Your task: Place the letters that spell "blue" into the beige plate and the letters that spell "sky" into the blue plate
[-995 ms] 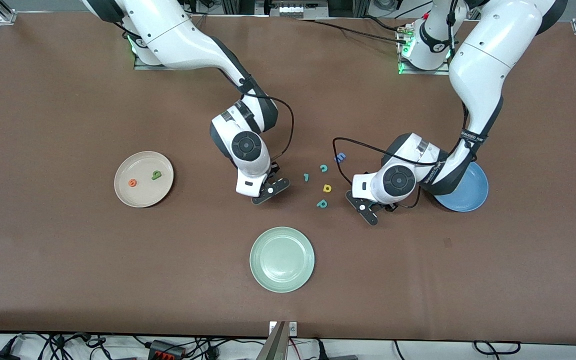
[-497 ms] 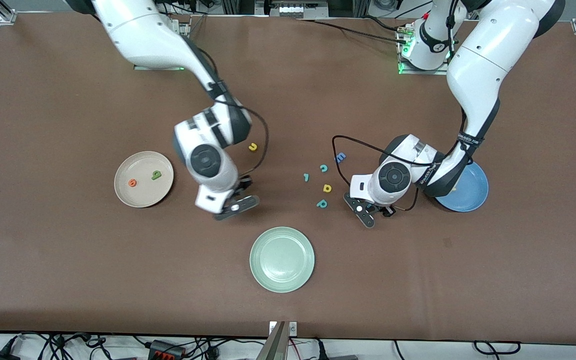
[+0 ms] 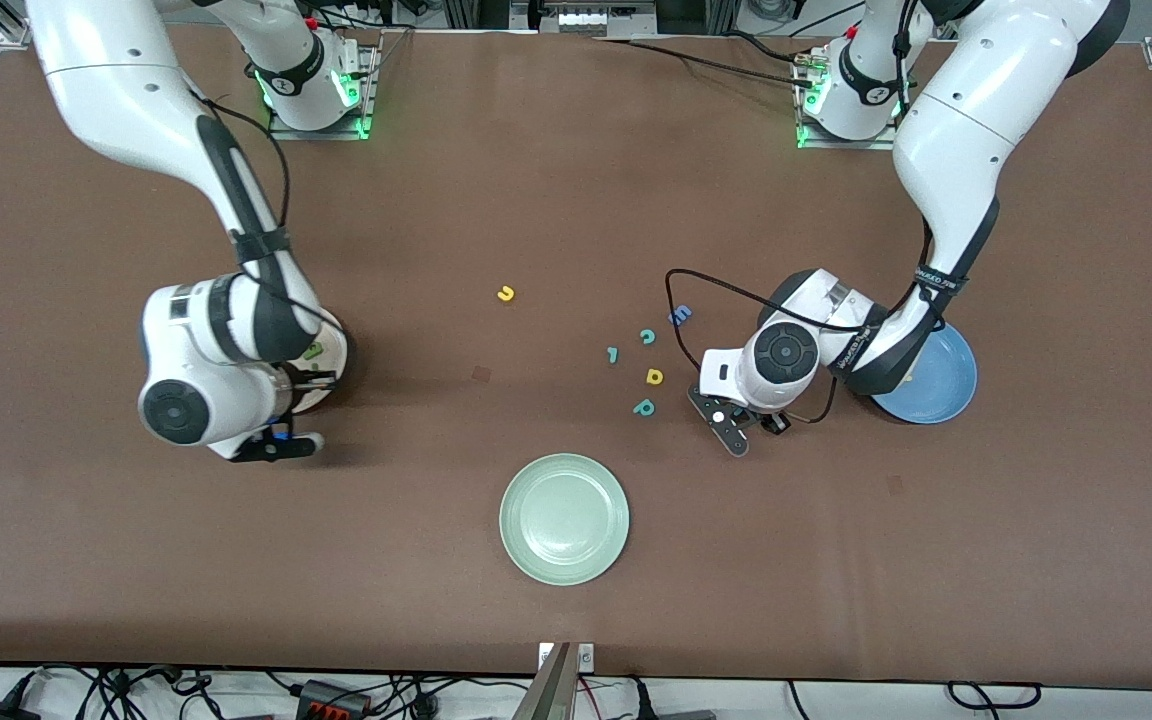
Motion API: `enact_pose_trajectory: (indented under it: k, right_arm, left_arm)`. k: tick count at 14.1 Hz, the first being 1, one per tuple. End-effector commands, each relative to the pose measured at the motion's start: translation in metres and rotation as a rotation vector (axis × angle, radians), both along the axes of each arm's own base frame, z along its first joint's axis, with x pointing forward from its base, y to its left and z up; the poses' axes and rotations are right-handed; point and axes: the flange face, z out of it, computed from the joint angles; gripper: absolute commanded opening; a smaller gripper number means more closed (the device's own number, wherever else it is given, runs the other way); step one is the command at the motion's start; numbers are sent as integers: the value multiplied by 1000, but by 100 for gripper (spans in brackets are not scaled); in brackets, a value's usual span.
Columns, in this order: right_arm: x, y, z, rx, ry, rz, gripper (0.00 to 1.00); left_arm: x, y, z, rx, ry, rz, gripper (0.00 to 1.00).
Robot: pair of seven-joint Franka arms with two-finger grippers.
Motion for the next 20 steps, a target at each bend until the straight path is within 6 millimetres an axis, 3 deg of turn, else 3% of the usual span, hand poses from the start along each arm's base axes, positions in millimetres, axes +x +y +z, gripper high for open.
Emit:
enact_pose_trajectory:
  k: [1, 4, 5, 6, 7, 9, 10, 12, 15, 17, 20]
  right_arm:
    - [-21, -26, -9, -2, 50, -42, 4]
    - [-24, -53, -32, -5, 79, -82, 9]
    - [-26, -55, -35, -5, 79, -88, 36]
    - [-25, -55, -33, -3, 76, -89, 99]
    - [-23, -52, -22, -1, 69, -84, 100]
    - [-23, -30, 9, 0, 47, -66, 100]
    - [-24, -7, 25, 6, 26, -41, 100]
    - [-33, 54, 37, 19, -1, 8, 100]
    - [-62, 168, 25, 26, -65, 42, 100]
    - [-87, 220, 15, 27, -101, 99, 100]
    - [-133, 278, -6, 47, -143, 213, 100]
  left_arm:
    - [1, -1, -4, -1, -13, -24, 17]
    - [1, 2, -3, 7, -8, -8, 9]
    - [1, 2, -2, 10, -6, -8, 8]
    - [1, 4, -2, 9, -6, -5, 5]
    - [1, 4, -2, 9, -6, -3, 4]
    - [-2, 2, -1, 24, 9, -6, 4]
    - [-4, -2, 0, 37, 24, -8, 4]
    - [-4, -4, 2, 39, 20, -11, 2]
    - [-2, -8, 16, 37, 1, -14, 1]
    - [-3, -17, 28, 25, -11, -23, 1]
    - [4, -18, 41, -5, -32, -45, 1]
